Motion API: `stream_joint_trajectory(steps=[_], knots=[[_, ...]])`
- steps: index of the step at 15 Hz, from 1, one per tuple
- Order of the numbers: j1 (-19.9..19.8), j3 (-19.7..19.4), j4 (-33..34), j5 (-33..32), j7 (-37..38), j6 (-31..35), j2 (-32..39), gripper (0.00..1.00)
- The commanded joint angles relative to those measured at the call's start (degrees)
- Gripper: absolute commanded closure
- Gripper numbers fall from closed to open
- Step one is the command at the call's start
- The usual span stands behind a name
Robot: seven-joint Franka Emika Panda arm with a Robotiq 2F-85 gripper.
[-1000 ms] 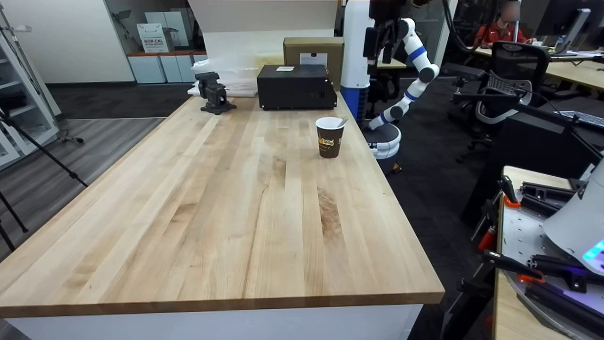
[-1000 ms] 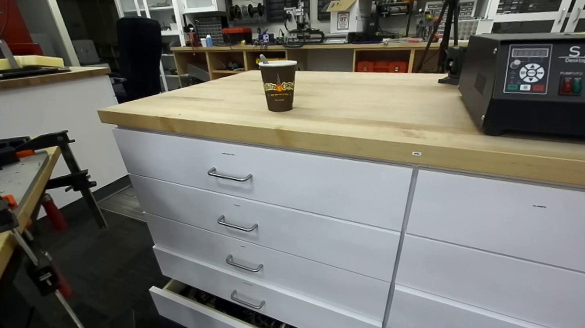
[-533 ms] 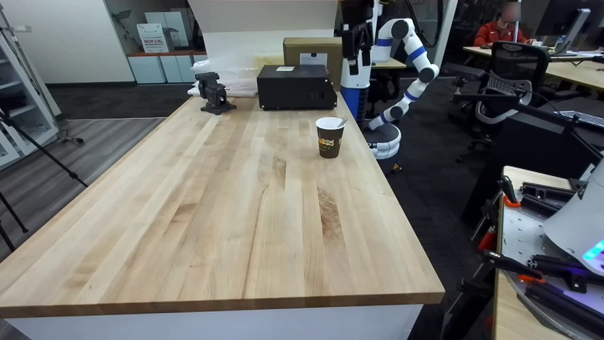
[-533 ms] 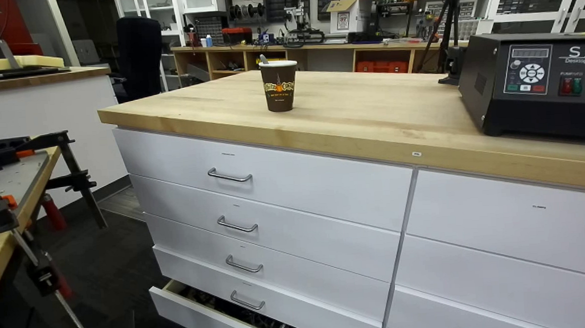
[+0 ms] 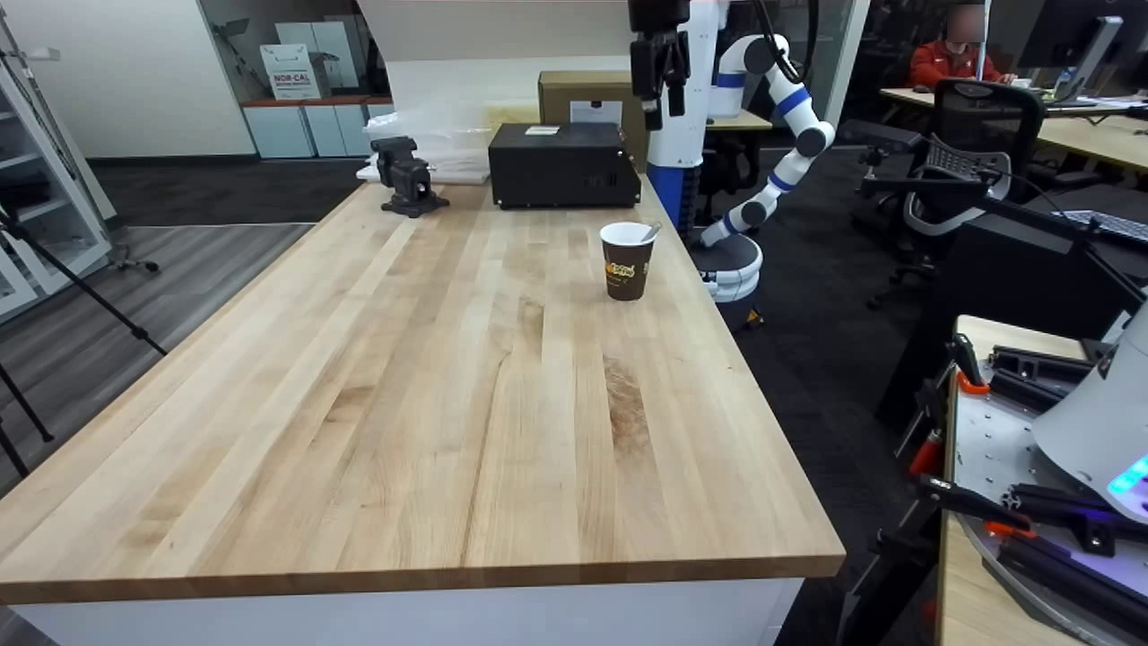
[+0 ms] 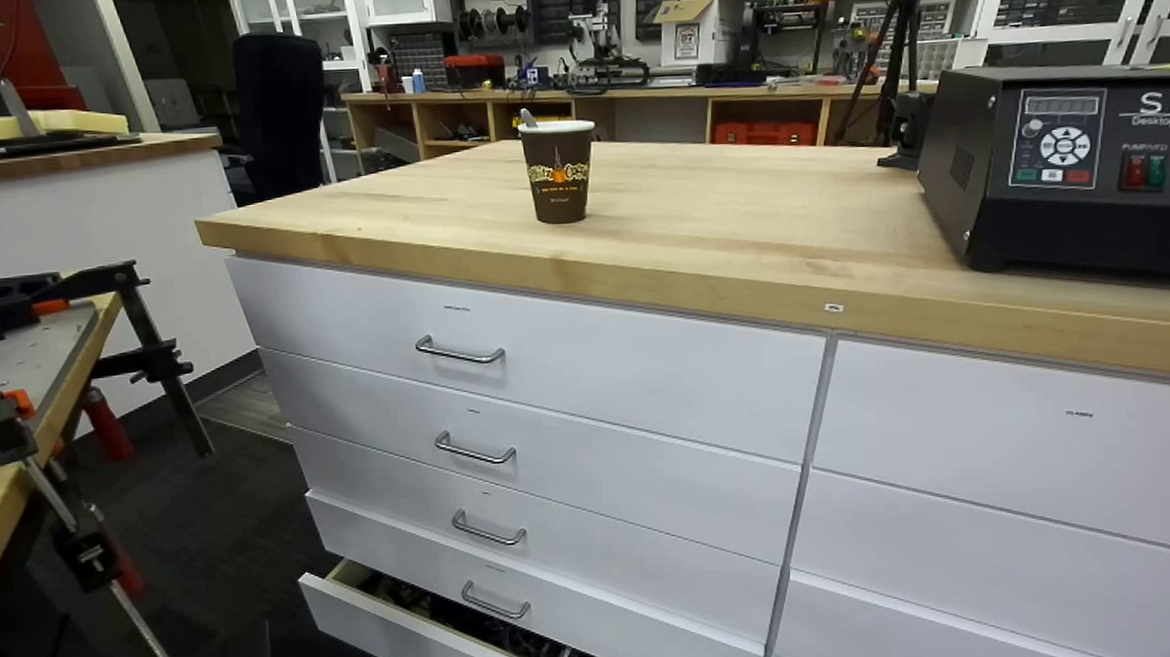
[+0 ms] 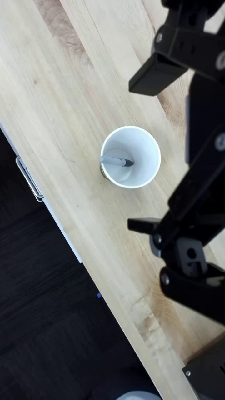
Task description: Remove the marker from the cup and put it on the tabletop
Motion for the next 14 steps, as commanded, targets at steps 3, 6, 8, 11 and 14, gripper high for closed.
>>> stream_joint_trajectory(steps=[3, 6, 8, 11, 14], knots=[[1.22, -0.24, -2.63, 4.08, -0.11, 5.24, -0.41, 0.0], [1.64, -0.49, -5.43, 3.05, 0.12, 11.17, -0.77, 0.0], [1.62, -0.61, -7.08, 2.97, 0.3, 14.63, -0.98, 0.0], [1.69, -0.76, -8.96, 2.8, 0.84, 16.38, -1.17, 0.0], [1.68, -0.84, -11.5, 2.91, 1.13, 17.32, -1.77, 0.0]])
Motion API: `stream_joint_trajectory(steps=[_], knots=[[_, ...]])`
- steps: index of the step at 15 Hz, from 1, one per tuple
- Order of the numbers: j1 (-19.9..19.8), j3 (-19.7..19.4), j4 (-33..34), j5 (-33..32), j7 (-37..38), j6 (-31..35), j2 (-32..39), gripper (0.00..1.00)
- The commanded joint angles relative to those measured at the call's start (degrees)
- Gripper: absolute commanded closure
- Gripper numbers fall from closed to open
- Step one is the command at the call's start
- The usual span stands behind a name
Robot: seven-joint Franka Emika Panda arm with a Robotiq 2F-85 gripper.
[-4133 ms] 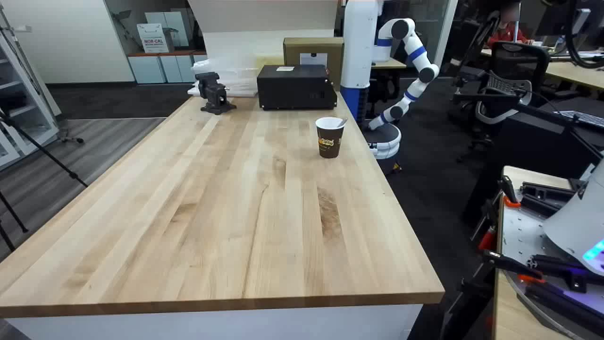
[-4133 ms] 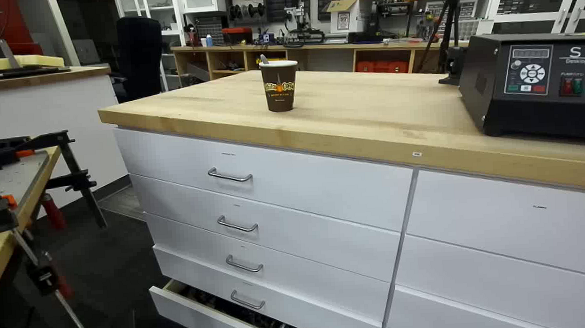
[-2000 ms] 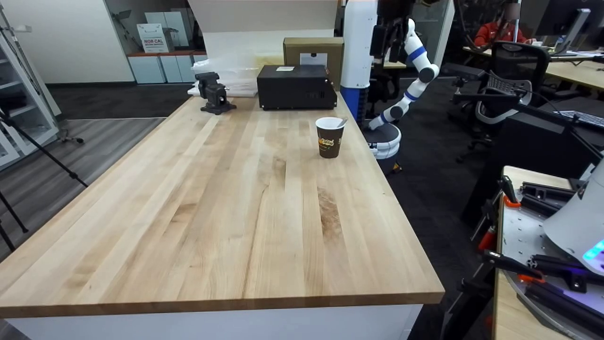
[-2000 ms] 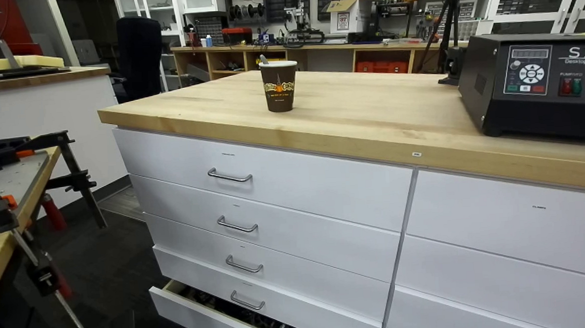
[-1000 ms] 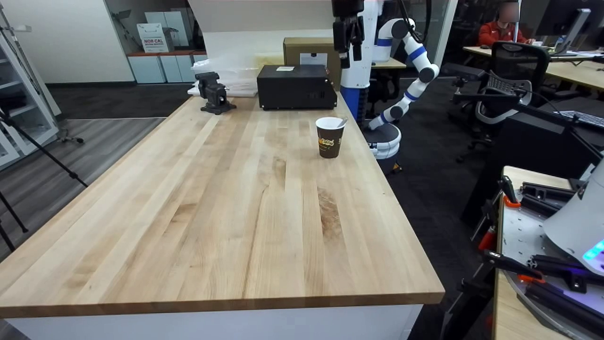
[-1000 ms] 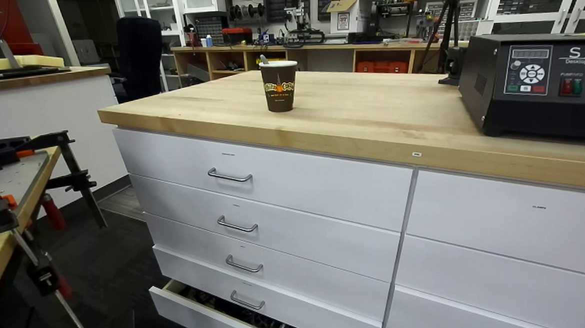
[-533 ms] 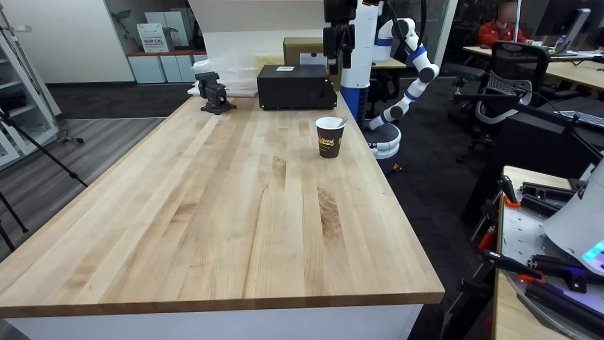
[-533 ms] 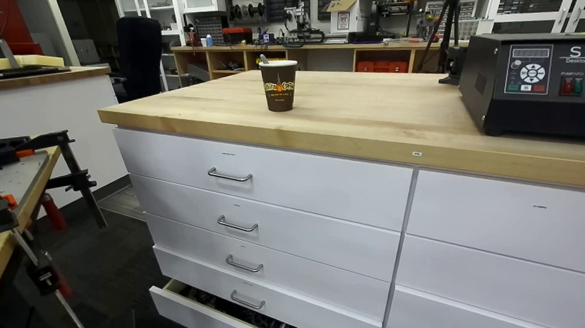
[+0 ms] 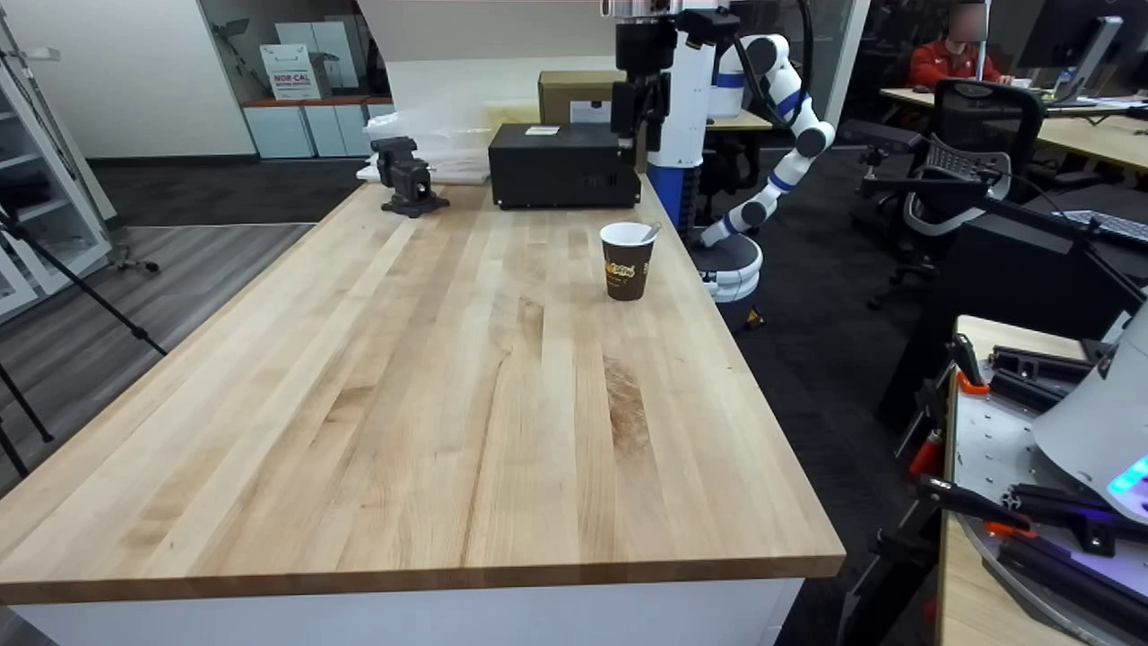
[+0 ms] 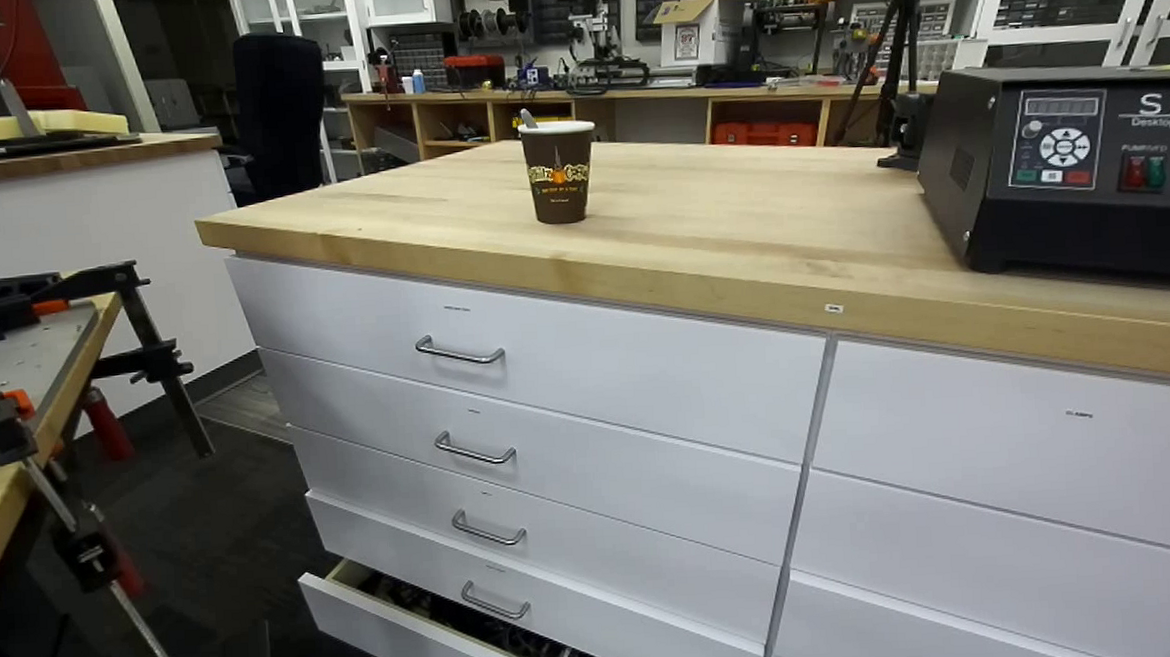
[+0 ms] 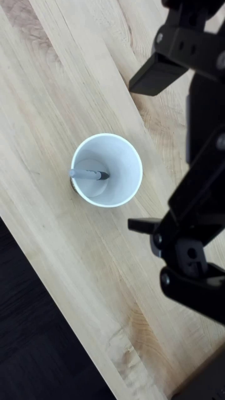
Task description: Remove the marker from the cup and put it on the tabletop
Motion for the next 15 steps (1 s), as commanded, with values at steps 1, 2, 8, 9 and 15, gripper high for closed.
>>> stream_joint_trajectory(steps=[1, 2, 8, 9, 15], knots=[[0.56, -0.65, -4.61, 0.03, 1.08, 2.51, -2.44, 0.0], [0.58, -0.64, -5.79, 0.09, 1.18, 3.18, -2.82, 0.0], [0.67, -0.51, -12.19, 0.46, 1.53, 7.23, -4.64, 0.0], [0.7, -0.51, -13.16, 0.43, 1.56, 7.78, -4.88, 0.0], [1.05, -0.35, -19.36, 0.04, 1.62, 14.15, -5.4, 0.0]])
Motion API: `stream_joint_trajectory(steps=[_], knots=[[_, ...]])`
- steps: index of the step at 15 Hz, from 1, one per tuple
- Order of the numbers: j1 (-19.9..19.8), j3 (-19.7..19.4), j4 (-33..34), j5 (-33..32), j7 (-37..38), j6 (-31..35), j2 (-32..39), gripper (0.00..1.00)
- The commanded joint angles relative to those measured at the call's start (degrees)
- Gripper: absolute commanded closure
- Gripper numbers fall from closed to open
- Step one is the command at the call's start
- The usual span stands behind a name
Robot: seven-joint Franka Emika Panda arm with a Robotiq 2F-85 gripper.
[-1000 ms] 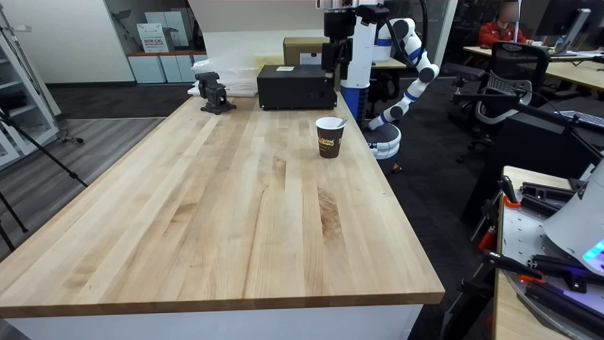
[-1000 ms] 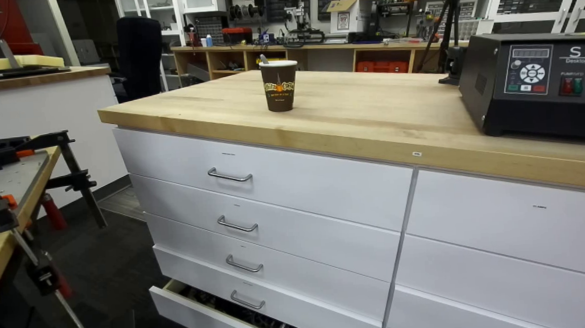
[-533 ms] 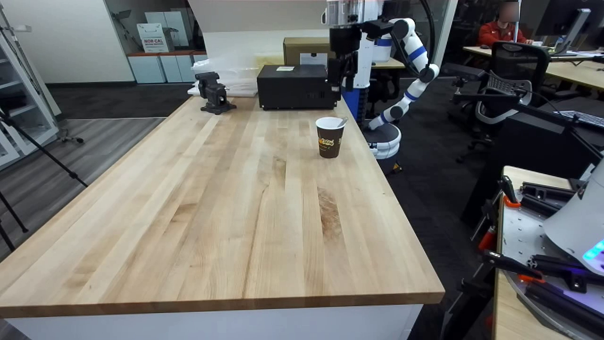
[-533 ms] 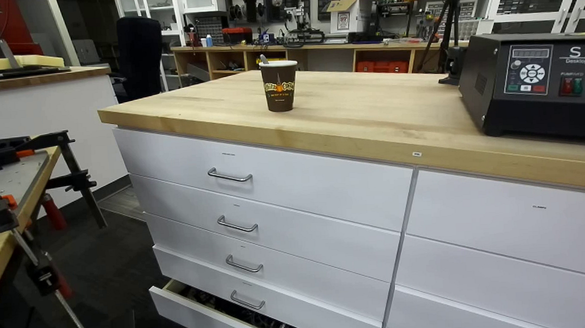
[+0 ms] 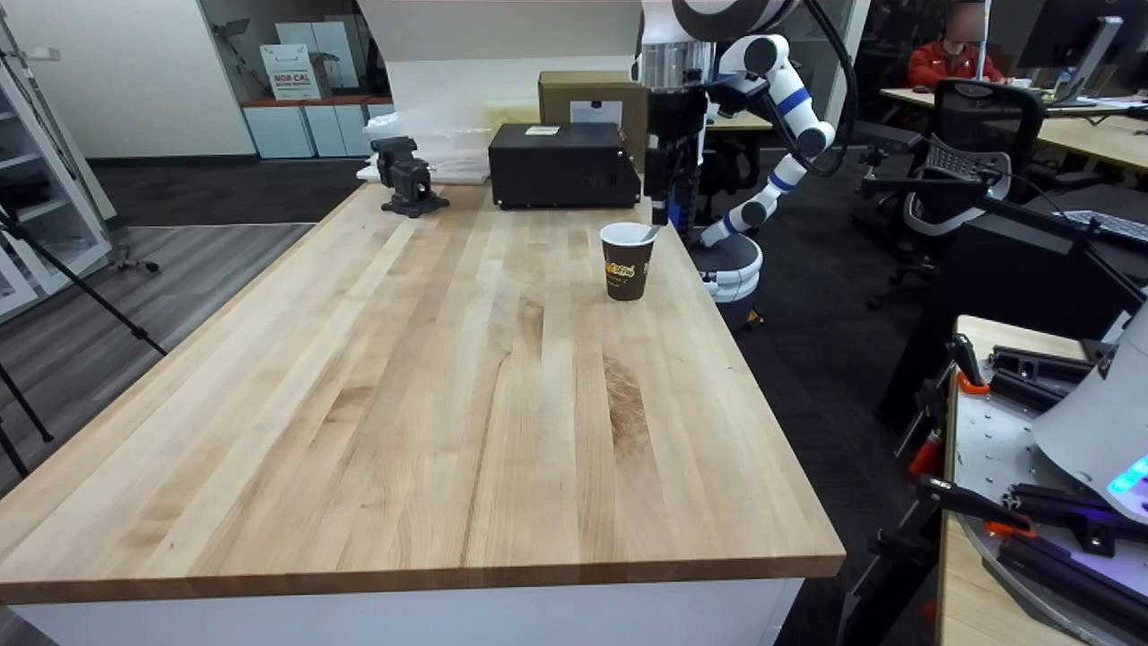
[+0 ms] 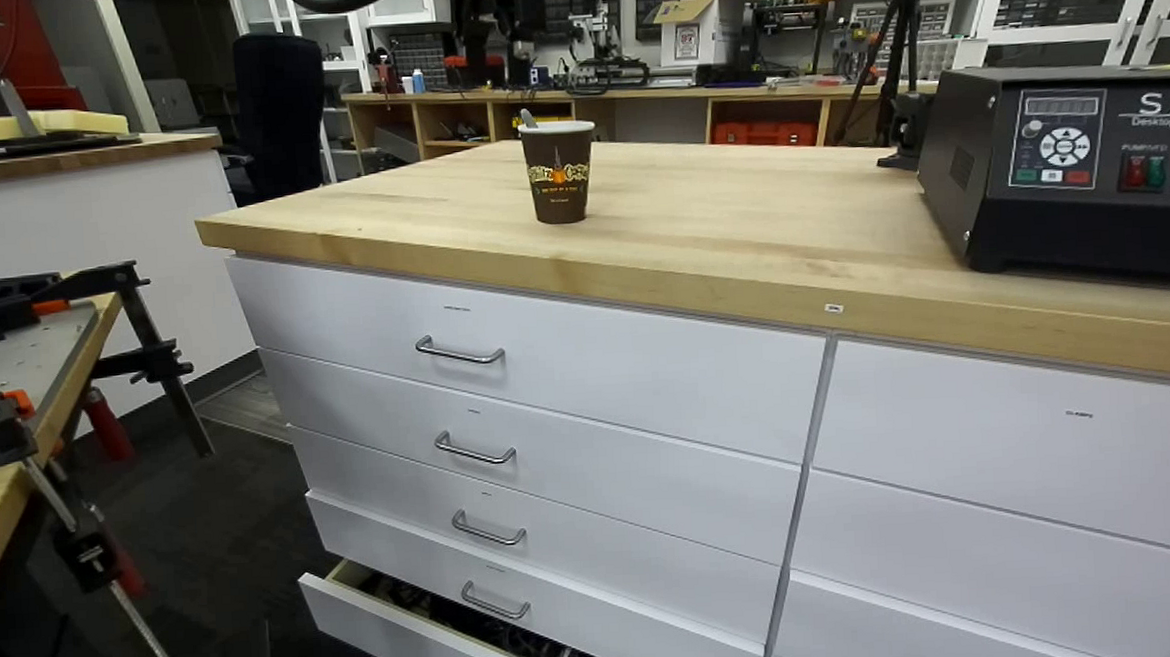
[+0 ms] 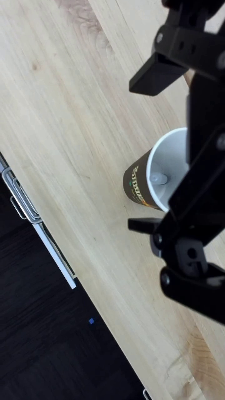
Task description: Remove the marker from the cup and put it on the tabletop
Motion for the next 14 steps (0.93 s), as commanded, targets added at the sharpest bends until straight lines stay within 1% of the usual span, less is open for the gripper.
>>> stream_joint_trajectory(steps=[1, 4, 8, 9, 10, 12, 13, 14], knots=[[0.98, -0.39, -4.79, -0.46, 1.31, 5.58, -2.21, 0.0], [1.21, -0.45, -4.93, -0.94, 1.3, 7.98, -1.48, 0.0], [1.08, -0.69, -2.9, -1.41, 0.44, 6.09, -0.15, 0.0], [0.92, -0.79, -2.5, -1.29, 0.22, 5.63, 0.13, 0.16], [0.87, -0.87, -2.43, -1.25, 0.19, 5.6, 0.25, 0.26], [0.81, -1.11, -2.64, -1.23, 0.27, 5.78, 0.38, 0.4], [0.82, -1.21, -3.03, -1.28, 0.43, 6.22, 0.41, 0.31], [0.81, -1.28, -3.1, -1.28, 0.43, 6.31, 0.48, 0.19]])
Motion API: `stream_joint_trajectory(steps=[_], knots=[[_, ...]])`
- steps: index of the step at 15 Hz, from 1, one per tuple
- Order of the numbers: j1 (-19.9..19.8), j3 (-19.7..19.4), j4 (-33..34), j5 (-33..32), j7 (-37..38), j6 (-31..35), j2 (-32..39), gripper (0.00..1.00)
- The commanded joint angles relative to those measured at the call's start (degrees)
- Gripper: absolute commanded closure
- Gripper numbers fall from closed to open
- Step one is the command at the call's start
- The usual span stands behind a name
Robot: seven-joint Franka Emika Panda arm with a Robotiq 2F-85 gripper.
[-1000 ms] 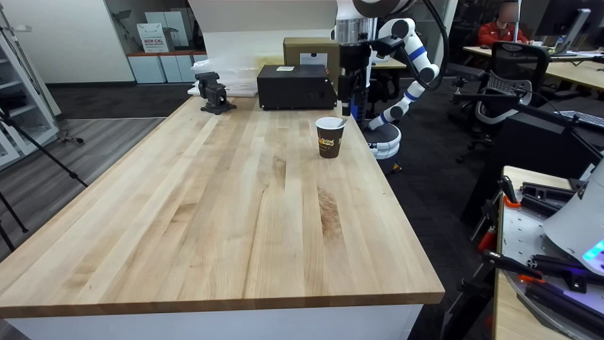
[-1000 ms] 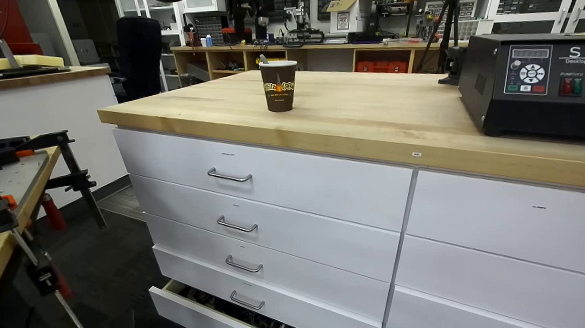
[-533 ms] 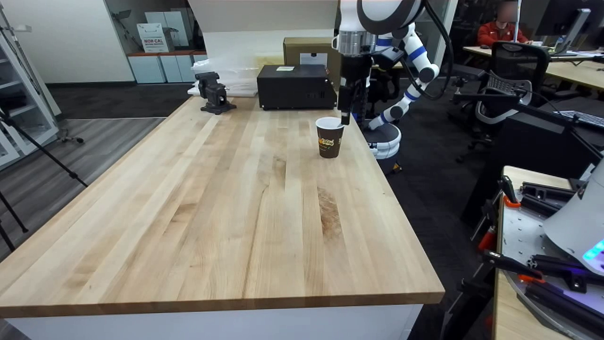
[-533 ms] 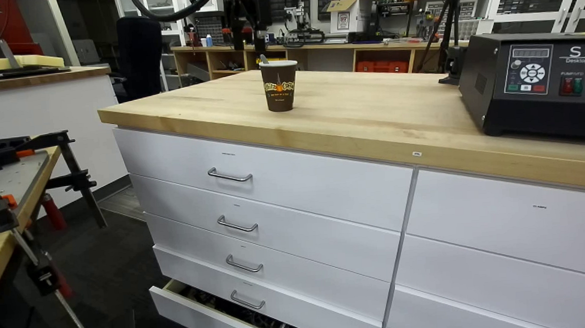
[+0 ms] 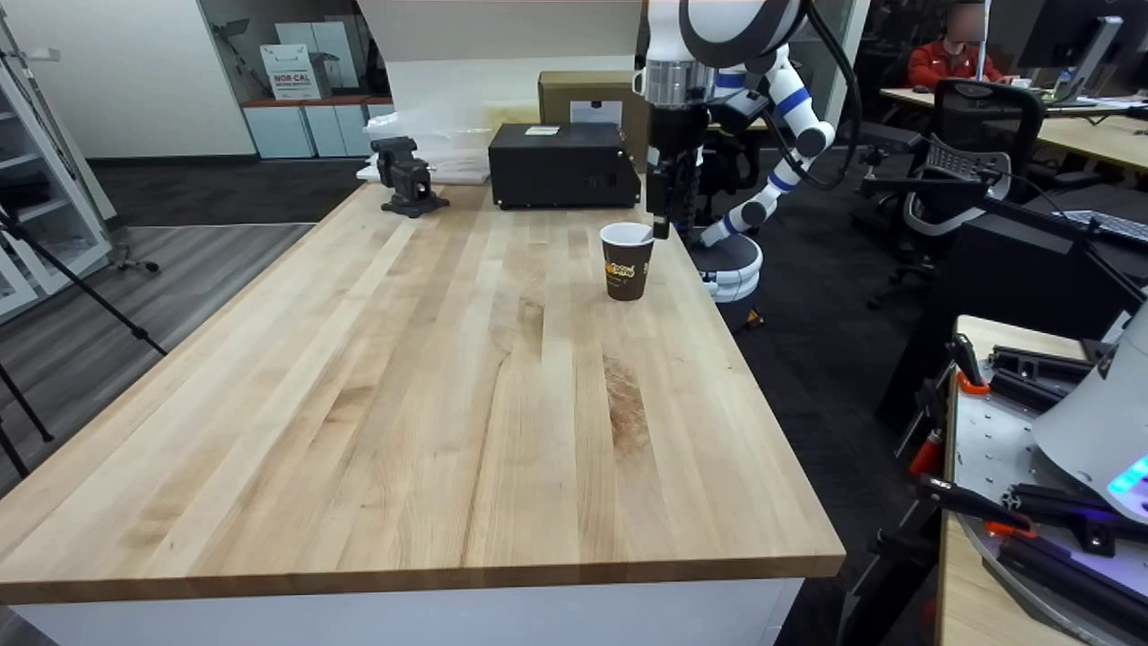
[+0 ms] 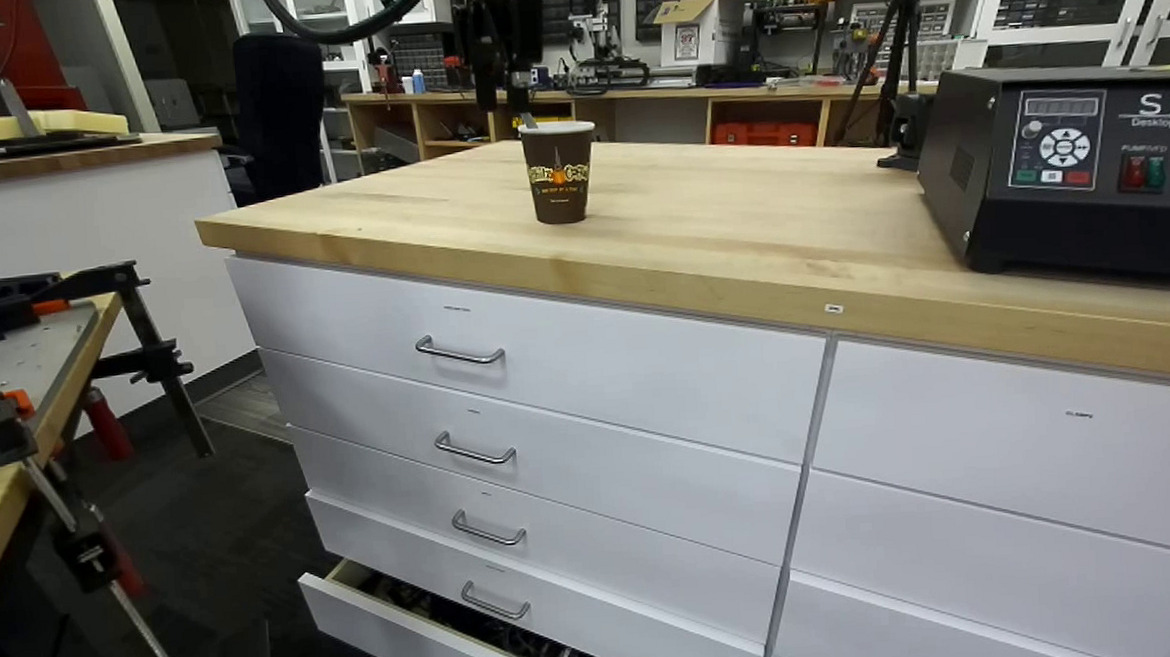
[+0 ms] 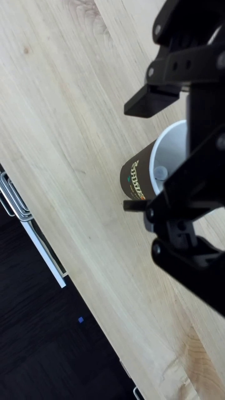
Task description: Remove the marker from the cup and put it on the tabletop
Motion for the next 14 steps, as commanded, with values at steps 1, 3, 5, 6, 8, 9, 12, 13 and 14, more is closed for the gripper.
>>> stream_joint_trajectory(steps=[1, 3, 5, 6, 8, 9, 12, 13, 14], knots=[[0.23, -0.64, -0.07, -0.71, 0.41, 0.34, 0.55, 0.12], [0.32, -0.7, 0.08, -0.85, 0.64, 0.57, 1.37, 0.06], [0.39, -0.69, 0.25, -0.97, 0.67, 0.77, 2.45, 0.03], [0.43, -0.67, 0.34, -1.04, 0.69, 0.81, 3.03, 0.07], [0.48, -0.61, 0.58, -1.15, 0.49, 0.33, 4.08, 0.29], [0.62, -0.58, 0.86, -1.42, 0.63, -0.46, 4.51, 0.36], [0.83, -0.64, 1.35, -2.22, 1.0, -1.86, 4.86, 0.1], [0.87, -0.64, 1.49, -2.44, 0.94, -2.14, 4.75, 0.06], [0.92, -0.65, 1.67, -2.72, 0.94, -2.38, 4.57, 0.02]])
